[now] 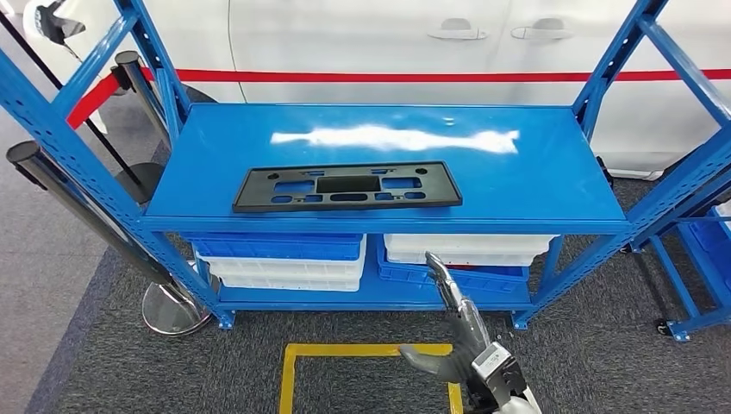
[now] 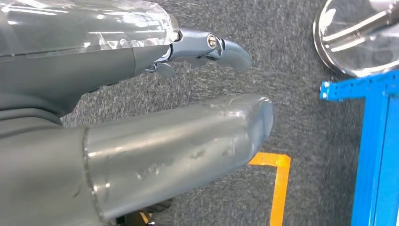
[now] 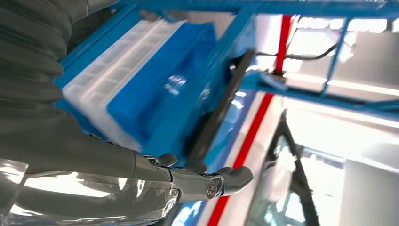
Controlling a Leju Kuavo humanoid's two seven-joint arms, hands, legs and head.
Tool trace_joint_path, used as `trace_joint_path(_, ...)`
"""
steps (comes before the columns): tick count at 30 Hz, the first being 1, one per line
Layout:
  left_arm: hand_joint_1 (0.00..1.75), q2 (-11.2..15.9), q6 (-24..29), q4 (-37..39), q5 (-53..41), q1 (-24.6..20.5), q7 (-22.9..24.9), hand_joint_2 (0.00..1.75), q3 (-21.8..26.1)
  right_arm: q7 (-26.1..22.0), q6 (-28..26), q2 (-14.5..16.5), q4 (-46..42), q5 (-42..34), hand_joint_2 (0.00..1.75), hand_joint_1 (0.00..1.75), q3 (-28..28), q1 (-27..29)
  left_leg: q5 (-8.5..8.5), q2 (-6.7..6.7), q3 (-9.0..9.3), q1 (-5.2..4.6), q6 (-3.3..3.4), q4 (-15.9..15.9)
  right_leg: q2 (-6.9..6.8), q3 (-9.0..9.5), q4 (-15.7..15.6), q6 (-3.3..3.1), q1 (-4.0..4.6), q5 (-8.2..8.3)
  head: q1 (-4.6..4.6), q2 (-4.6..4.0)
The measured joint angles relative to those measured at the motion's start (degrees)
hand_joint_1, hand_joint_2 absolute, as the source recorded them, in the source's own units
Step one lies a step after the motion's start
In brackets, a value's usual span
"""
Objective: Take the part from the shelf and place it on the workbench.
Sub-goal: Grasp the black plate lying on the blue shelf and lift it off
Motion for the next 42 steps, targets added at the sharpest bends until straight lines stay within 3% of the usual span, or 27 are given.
trace_joint_path(1, 0.0, 0.0, -0.2, 0.1, -1.0, 0.0, -0.3, 0.0, 0.4, 0.5, 0.5, 0.1, -0.8, -0.1, 1.75, 0.0, 0.6, -0.2, -0.03, 0.0, -0.03, -0.01, -0.02, 0.0, -0.01, -1.8, 3.4, 0.09, -0.03, -1.01, 0.0, 0.0)
trace_joint_path(2, 0.0, 0.0, -0.4, 0.3, -1.9, 0.0, -0.6, 0.0, 0.8, 1.1, 0.8, 0.1, -1.5, 0.0, 1.75, 0.0, 1.1, -0.3, -0.11, -0.03, 0.01, -0.01, -0.09, 0.0, -0.03, -2.92, 5.2, 0.17, -0.08, -0.99, 0.0, 0.0)
trace_joint_path(3, 0.0, 0.0, -0.6, 0.4, -2.7, 0.0, -0.8, 0.0, 1.2, 1.8, 0.9, 0.2, -2.2, 0.3, 1.75, 0.0, 1.6, -0.4, -0.23, -0.09, 0.12, 0.02, -0.23, 0.1, -0.06, -2.99, 4.8, 0.21, -0.14, 0.2, 0.01, 0.0)
trace_joint_path(5, 0.0, -0.1, -0.8, 0.7, -3.8, 0.0, -0.9, 0.0, 1.8, 3.0, 0.0, 0.2, -3.3, 2.2, 1.75, 0.0, 2.7, -0.9, -0.71, -0.22, 0.52, 0.1, -0.71, 0.3, -0.14, -0.27, -1.7, 0.05, -0.22, 4.6, 0.03, 0.0)
trace_joint_path(7, 0.0, -0.1, -1.0, 0.8, -4.3, 0.0, -1.0, 0.0, 2.4, 3.8, -2.0, 0.3, -4.1, 5.4, 1.75, 0.0, 3.7, -1.4, -1.34, -0.26, 0.53, -0.12, -1.5, 0.7, -0.17, 2.62, -7.9, -0.47, 0.04, 6.84, 0.01, 0.0)
trace_joint_path(9, 0.0, -0.1, -1.0, 0.9, -4.5, -0.1, -0.9, 0.0, 2.7, 4.3, -4.4, 0.5, -4.6, 8.9, 1.75, 0.0, 4.5, -1.8, -1.68, -0.21, 0.34, -0.27, -2.29, 0.8, -0.06, 3.24, -9.4, -1.14, 0.42, 6.47, -0.11, 0.0)
trace_joint_path(12, 0.0, -0.1, -1.1, 1.0, -5.0, -0.3, -0.8, 0.0, 3.1, 5.1, -8.3, 0.7, -5.0, 14.7, 1.75, 0.0, 5.5, -2.2, -2.66, -0.14, 0.3, 0.05, -3.13, 1.7, 0.03, 3.37, -9.8, -2.35, 0.3, 6.4, -0.29, -0.01)
trace_joint_path(14, 0.0, -0.1, -1.2, 1.0, -5.1, -0.3, -0.7, 0.0, 3.4, 5.7, -10.9, 0.9, -5.0, 18.7, 1.75, 0.0, 6.1, -2.5, -5.63, -0.17, -2.02, 0.16, -3.45, 7.0, -0.11, 3.73, -10.1, -3.04, 0.26, 6.31, -0.58, -0.01)
trace_joint_path(16, 0.0, -0.1, -1.2, 1.0, -5.2, -0.3, -0.6, 0.0, 3.7, 6.4, -13.1, 1.0, -4.9, 22.4, 1.75, 0.0, 6.5, -2.7, -8.89, -0.18, -6.2, 0.16, -3.64, 14.9, -0.19, 3.88, -10.0, -3.41, 0.43, 6.1, -0.8, -0.01)
trace_joint_path(17, 0.0, 0.0, -1.3, 1.1, -5.3, -0.2, -0.5, 0.0, 3.7, 6.6, -14.2, 1.1, -4.9, 24.3, 1.75, 0.0, 6.6, -2.7, -9.24, -0.18, -7.77, 0.16, -3.69, 17.4, -0.18, 3.95, -10.0, -3.48, 0.5, 6.0, -0.8, -0.01)
trace_joint_path(18, 0.0, 0.0, -1.3, 1.1, -5.4, -0.2, -0.5, 0.0, 3.8, 6.9, -15.3, 1.3, -4.8, 26.2, 1.75, 0.0, 6.7, -2.7, -8.41, -0.18, -8.41, 0.17, -3.68, 17.9, -0.13, 4.07, -9.9, -3.49, 0.53, 5.88, -0.81, 0.0)
trace_joint_path(19, 0.0, 0.0, -1.3, 1.1, -5.5, -0.2, -0.4, 0.0, 3.8, 7.1, -16.3, 1.5, -4.8, 28.2, 1.75, 0.0, 6.8, -2.7, -6.42, -0.18, -7.95, 0.17, -3.62, 16.0, -0.06, 4.26, -9.9, -3.43, 0.52, 5.72, -0.82, 0.0)
trace_joint_path(21, 0.0, 0.0, -1.5, 1.1, -5.9, -0.2, -0.2, 0.0, 3.8, 7.3, -18.3, 2.1, -4.6, 32.2, 1.75, 0.0, 6.8, -2.9, -1.75, -0.19, -5.04, 0.14, -3.41, 8.4, 0.06, 4.77, -9.7, -3.07, 0.53, 5.29, -0.85, 0.0)
trace_joint_path(22, 0.0, 0.0, -1.6, 1.1, -6.1, -0.3, -0.2, 0.0, 3.9, 7.4, -19.2, 2.4, -4.5, 34.2, 1.75, 0.0, 6.9, -3.0, -0.38, -0.26, -3.76, 0.06, -3.24, 5.2, 0.13, 4.87, -9.6, -2.8, 0.63, 5.1, -0.88, 0.0)
trace_joint_path(23, 0.0, 0.1, -1.7, 1.1, -6.2, -0.3, -0.1, 0.0, 3.9, 7.4, -20.1, 2.8, -4.3, 36.0, 1.75, 0.0, 6.9, -3.1, 0.19, -0.32, -3.08, -0.04, -3.06, 3.4, 0.16, 4.86, -9.5, -2.48, 0.72, 5.01, -0.9, 0.0)
trace_joint_path(26, 0.0, 0.1, -2.0, 1.2, -6.7, -0.2, 0.1, 0.0, 4.0, 7.4, -22.7, 3.9, -3.6, 41.6, 1.75, 0.0, 6.9, -3.3, 0.29, -0.45, -3.07, -0.14, -2.25, 2.5, 0.17, 4.68, -9.6, -1.62, 0.88, 5.06, -0.86, 0.0)
trace_joint_path(28, 0.0, 0.1, -2.2, 1.2, -7.1, -0.3, 0.3, 0.0, 4.1, 7.4, -24.6, 4.8, -2.9, 45.7, 1.75, 0.0, 6.9, -3.6, 0.54, -0.45, -3.0, 0.0, -1.44, 2.2, 0.08, 3.95, -7.8, -1.19, 0.8, 3.64, -0.72, 0.0)
trace_joint_path(31, 0.0, 0.2, -2.6, 1.2, -7.7, -0.5, 0.6, 0.0, 4.3, 7.5, -27.1, 6.0, -1.2, 51.3, 1.75, 0.0, 6.8, -4.1, 0.65, -0.39, -3.06, -0.15, -0.71, 2.1, 0.01, -0.89, 2.1, -0.93, 0.8, -1.17, -0.52, 0.0)
trace_joint_path(32, 0.0, 0.2, -2.7, 1.2, -7.9, -0.5, 0.8, 0.0, 4.3, 7.7, -27.8, 6.4, -0.5, 52.9, 1.75, 0.0, 6.6, -4.2, 0.64, -0.39, -3.07, -0.27, -0.63, 2.1, 0.01, -2.47, 5.1, -0.94, 0.81, -2.0, -0.52, 0.0)
trace_joint_path(33, 0.0, 0.2, -2.9, 1.2, -8.1, -0.5, 0.9, 0.0, 4.5, 7.8, -28.3, 6.7, 0.2, 54.4, 1.75, 0.0, 6.4, -4.2, 0.62, -0.41, -3.04, -0.39, -0.57, 2.1, 0.0, -3.26, 6.4, -1.03, 0.83, -1.79, -0.52, 0.0)
trace_joint_path(34, 0.0, 0.3, -3.0, 1.2, -8.3, -0.5, 1.0, 0.0, 4.6, 7.9, -28.8, 7.1, 0.8, 55.6, 1.75, 0.0, 6.1, -4.3, 0.6, -0.45, -2.99, -0.52, -0.53, 2.1, 0.0, -3.05, 5.6, -1.25, 0.89, -0.57, -0.52, 0.0)
trace_joint_path(35, 0.0, 0.3, -3.2, 1.2, -8.4, -0.6, 1.1, 0.0, 4.8, 8.1, -29.2, 7.5, 1.5, 56.8, 1.75, 0.0, 5.8, -4.5, 0.58, -0.5, -2.88, -0.64, -0.52, 2.1, 0.0, -1.84, 2.8, -1.62, 1.03, 1.45, -0.51, 0.0)
trace_joint_path(37, 0.0, 0.3, -3.6, 1.2, -9.0, -0.6, 1.3, 0.0, 5.0, 8.5, -30.5, 8.8, 3.0, 60.1, 1.75, 0.0, 4.9, -5.5, 0.48, -0.54, -2.78, -0.89, -0.65, 2.1, -0.07, 1.63, -4.9, -2.74, 1.52, 5.04, -0.51, 0.0)
trace_joint_path(39, 0.0, 0.3, -4.2, 1.2, -9.8, -0.8, 1.6, 0.0, 5.2, 8.8, -32.1, 10.3, 4.6, 63.8, 1.75, 0.0, 3.7, -6.6, 0.43, -0.5, -2.92, -1.01, -1.05, 2.2, -0.16, 3.39, -9.0, -3.3, 1.91, 6.02, -0.53, 0.0)
trace_joint_path(42, 0.0, 0.5, -5.5, 1.3, -10.7, -0.9, 1.7, 0.0, 5.3, 9.0, -33.7, 12.0, 6.5, 67.8, 1.75, 0.0, 2.4, -7.2, 0.1, -0.41, -3.05, -0.92, -1.96, 2.4, -0.14, 3.77, -10.0, -3.48, 1.66, 6.18, -0.52, -0.01)
